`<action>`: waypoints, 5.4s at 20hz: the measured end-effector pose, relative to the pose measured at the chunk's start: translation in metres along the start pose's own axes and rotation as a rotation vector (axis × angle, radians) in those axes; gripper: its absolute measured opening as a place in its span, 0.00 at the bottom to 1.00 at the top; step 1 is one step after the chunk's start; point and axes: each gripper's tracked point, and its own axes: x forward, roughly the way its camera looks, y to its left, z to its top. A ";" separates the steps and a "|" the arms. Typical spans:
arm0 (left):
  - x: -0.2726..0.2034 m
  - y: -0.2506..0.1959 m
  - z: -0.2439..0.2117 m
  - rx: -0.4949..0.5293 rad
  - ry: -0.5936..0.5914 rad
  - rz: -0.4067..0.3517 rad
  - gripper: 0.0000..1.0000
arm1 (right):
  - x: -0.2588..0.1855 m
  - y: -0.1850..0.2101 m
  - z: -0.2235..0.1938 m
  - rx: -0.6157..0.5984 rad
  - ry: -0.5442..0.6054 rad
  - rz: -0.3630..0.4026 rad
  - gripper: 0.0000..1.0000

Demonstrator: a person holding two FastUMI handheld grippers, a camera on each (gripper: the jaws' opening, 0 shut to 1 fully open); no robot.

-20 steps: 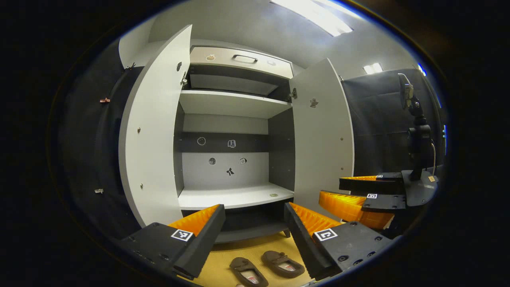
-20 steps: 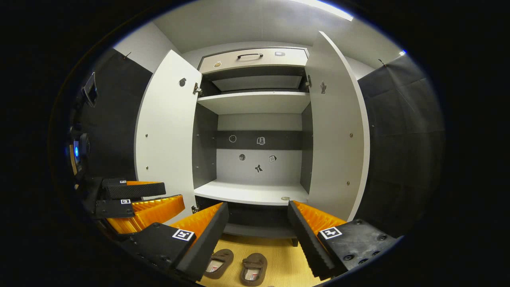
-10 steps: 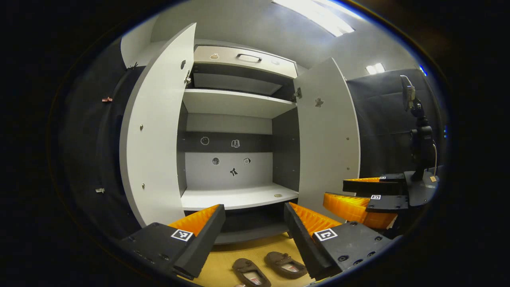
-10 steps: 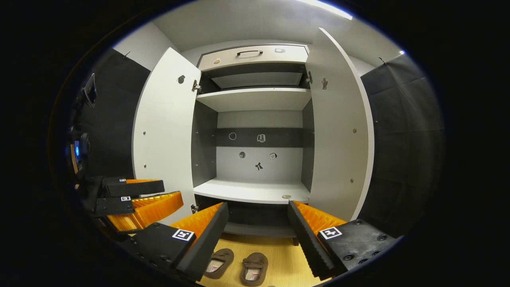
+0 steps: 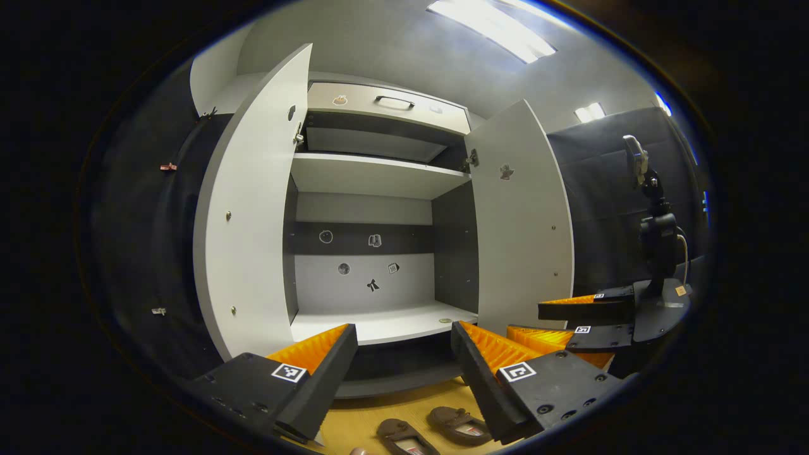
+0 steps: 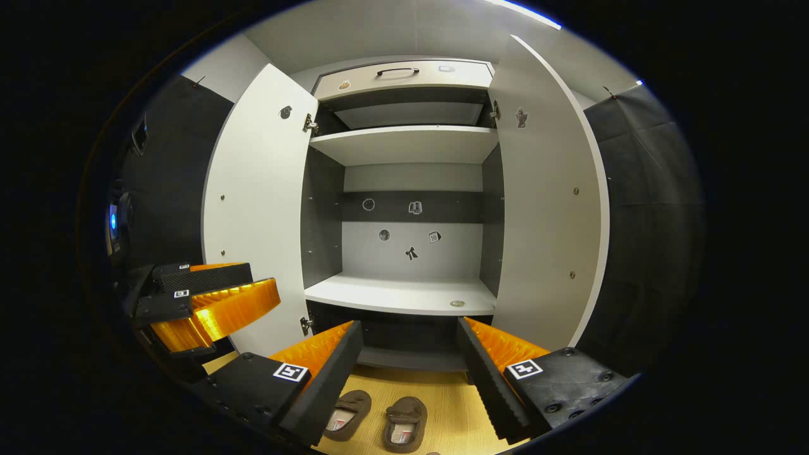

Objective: Grab one shoe with the right hand and put it into the shoe cabinet, grab the other shoe with the left hand and put it into the shoe cabinet; then close the right door with the right hand and the left door with the left hand.

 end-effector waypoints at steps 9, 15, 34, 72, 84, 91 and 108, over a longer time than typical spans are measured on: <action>0.004 0.017 -0.008 -0.037 -0.027 -0.022 0.95 | 0.007 0.012 -0.077 0.010 0.169 -0.022 0.98; 0.019 0.027 -0.031 -0.037 -0.004 0.014 0.95 | 0.007 0.029 -0.199 0.075 0.416 0.040 0.98; 0.032 0.031 -0.112 -0.061 0.143 0.042 0.95 | 0.065 0.031 -0.397 0.132 0.688 0.011 0.77; 0.005 0.002 -0.078 -0.080 0.159 0.085 0.95 | 0.302 -0.011 0.016 0.046 0.115 0.048 0.06; 0.002 0.040 -0.115 -0.101 0.260 0.188 0.95 | 0.436 -0.040 -0.038 0.205 0.344 -0.054 0.06; 0.007 0.050 -0.123 -0.094 0.290 0.203 0.95 | 0.447 -0.045 -0.062 0.218 0.400 -0.078 0.09; -0.012 0.031 -0.136 -0.116 0.234 0.150 0.95 | 0.293 0.008 0.046 0.169 0.119 0.116 0.97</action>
